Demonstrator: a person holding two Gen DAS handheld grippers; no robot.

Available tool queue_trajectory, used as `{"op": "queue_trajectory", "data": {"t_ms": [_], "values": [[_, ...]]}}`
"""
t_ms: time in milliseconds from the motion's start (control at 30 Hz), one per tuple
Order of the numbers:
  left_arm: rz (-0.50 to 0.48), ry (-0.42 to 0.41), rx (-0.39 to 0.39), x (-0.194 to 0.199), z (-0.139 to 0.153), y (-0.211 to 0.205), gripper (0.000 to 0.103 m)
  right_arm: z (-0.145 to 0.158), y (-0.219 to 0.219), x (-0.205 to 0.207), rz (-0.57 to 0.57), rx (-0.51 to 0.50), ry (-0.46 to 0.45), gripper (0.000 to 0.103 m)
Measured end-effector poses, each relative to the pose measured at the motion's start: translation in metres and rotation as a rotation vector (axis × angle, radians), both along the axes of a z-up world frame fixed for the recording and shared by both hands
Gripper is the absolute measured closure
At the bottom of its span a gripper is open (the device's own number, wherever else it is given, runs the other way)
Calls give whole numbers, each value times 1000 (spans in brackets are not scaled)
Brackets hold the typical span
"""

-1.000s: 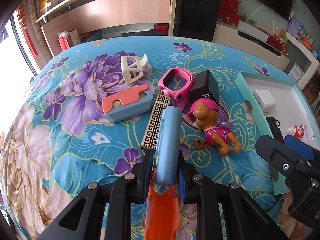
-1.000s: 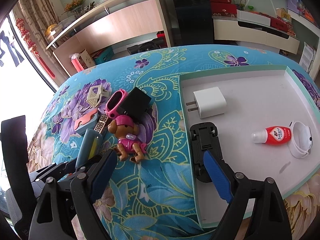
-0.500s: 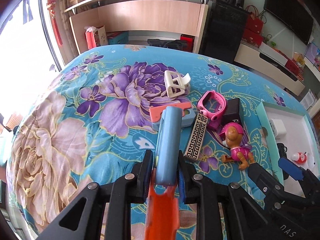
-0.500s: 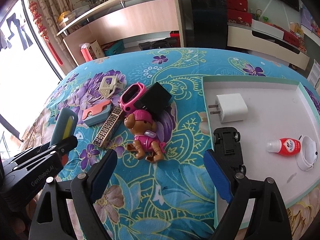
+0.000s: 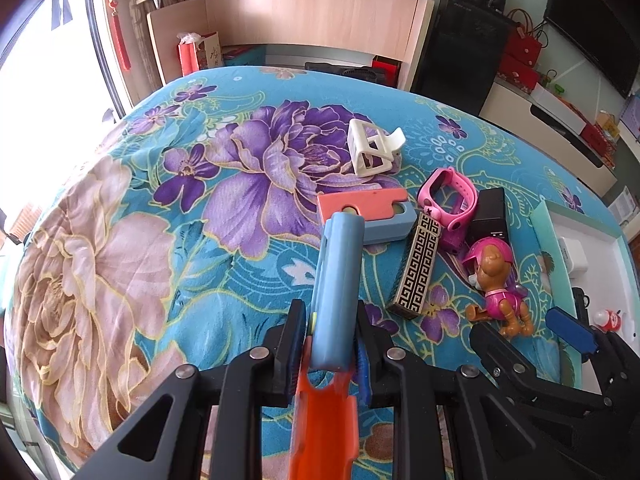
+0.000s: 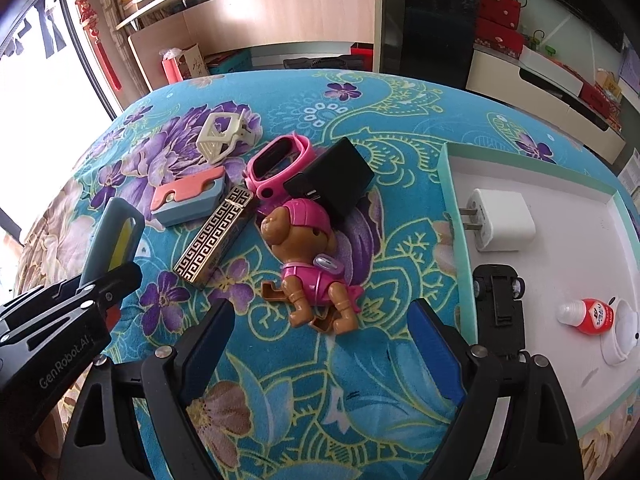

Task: Organize rigid objects
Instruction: 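Move the right tool to the pink dog figure while the left tool holds the knife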

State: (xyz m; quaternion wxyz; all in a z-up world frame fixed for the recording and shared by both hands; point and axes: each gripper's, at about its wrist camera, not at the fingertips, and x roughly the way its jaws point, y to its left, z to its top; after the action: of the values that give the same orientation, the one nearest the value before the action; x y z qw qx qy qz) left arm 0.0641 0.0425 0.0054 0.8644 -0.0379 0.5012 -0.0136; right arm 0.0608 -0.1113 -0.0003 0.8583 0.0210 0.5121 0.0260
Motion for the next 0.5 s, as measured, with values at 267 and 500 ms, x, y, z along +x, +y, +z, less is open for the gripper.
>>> {"op": "queue_trajectory", "data": {"t_ms": [267, 500], "values": [[32, 14, -34, 2, -4, 12, 79, -13, 9, 17, -12, -62, 44, 14], [55, 22, -41, 3, -7, 18, 79, -23, 10, 20, -29, -75, 37, 14]]}}
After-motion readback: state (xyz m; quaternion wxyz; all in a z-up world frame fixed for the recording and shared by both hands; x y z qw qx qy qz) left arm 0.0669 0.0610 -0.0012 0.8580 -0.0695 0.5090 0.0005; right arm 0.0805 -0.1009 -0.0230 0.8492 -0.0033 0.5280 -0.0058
